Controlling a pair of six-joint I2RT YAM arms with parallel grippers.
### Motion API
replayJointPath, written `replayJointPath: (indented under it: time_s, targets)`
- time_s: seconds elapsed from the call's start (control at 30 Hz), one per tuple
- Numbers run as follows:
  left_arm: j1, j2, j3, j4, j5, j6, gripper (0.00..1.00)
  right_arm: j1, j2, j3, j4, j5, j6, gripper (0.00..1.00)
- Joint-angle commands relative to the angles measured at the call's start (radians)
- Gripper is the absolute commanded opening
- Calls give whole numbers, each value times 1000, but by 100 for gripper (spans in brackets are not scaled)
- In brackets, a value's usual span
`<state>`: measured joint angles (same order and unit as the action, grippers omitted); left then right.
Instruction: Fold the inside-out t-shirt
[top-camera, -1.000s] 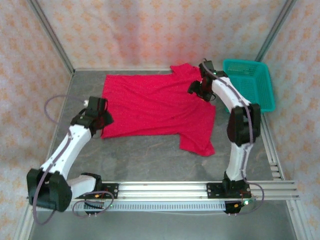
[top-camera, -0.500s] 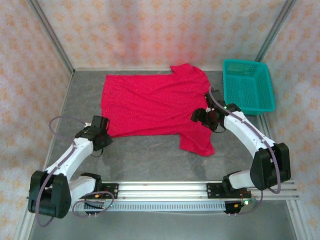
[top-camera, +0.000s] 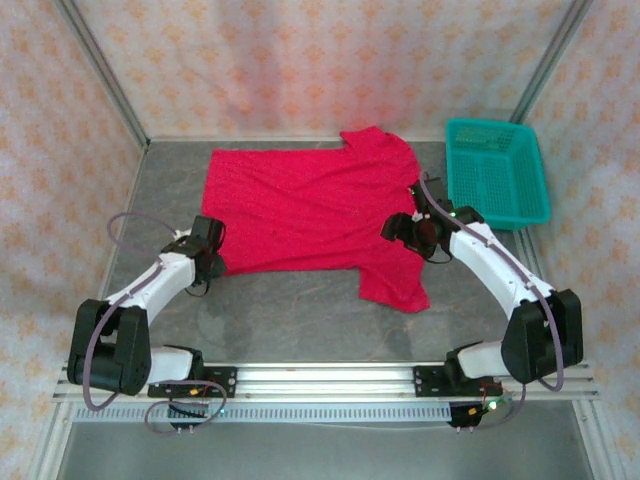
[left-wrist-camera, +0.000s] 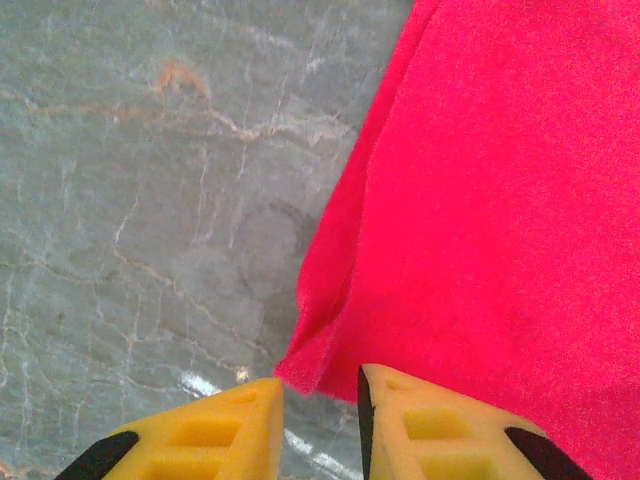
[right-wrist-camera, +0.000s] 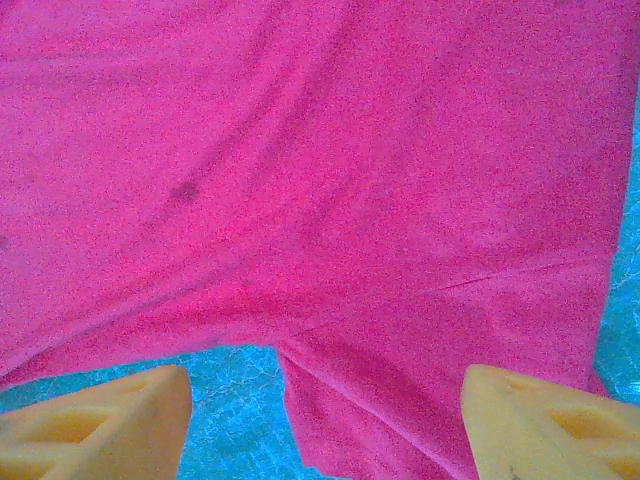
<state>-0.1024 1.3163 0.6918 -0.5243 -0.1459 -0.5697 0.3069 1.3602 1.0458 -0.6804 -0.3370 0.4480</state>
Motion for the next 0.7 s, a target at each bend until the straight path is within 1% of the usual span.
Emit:
replayJointPath:
  time_s: [0.0,0.13,0.53,0.57,0.67]
  targets:
    - [4,49,38,6,-59,28,27,-5,-28,31,-21,5,-14,72]
    - [4,80,39,6,-53,28,25,-15,-34,49,-35,6,-19,72]
    - [8,86,10,27,-43,22,26,-25,-26,70,-51,5,-28,73]
    - [7,84,8,24,-41,19,27,-27,-29,69,-55,7,-29,73]
    - [7,68,-7,28,-22,13,34,-36,-40,65,-62,7,-34,73]
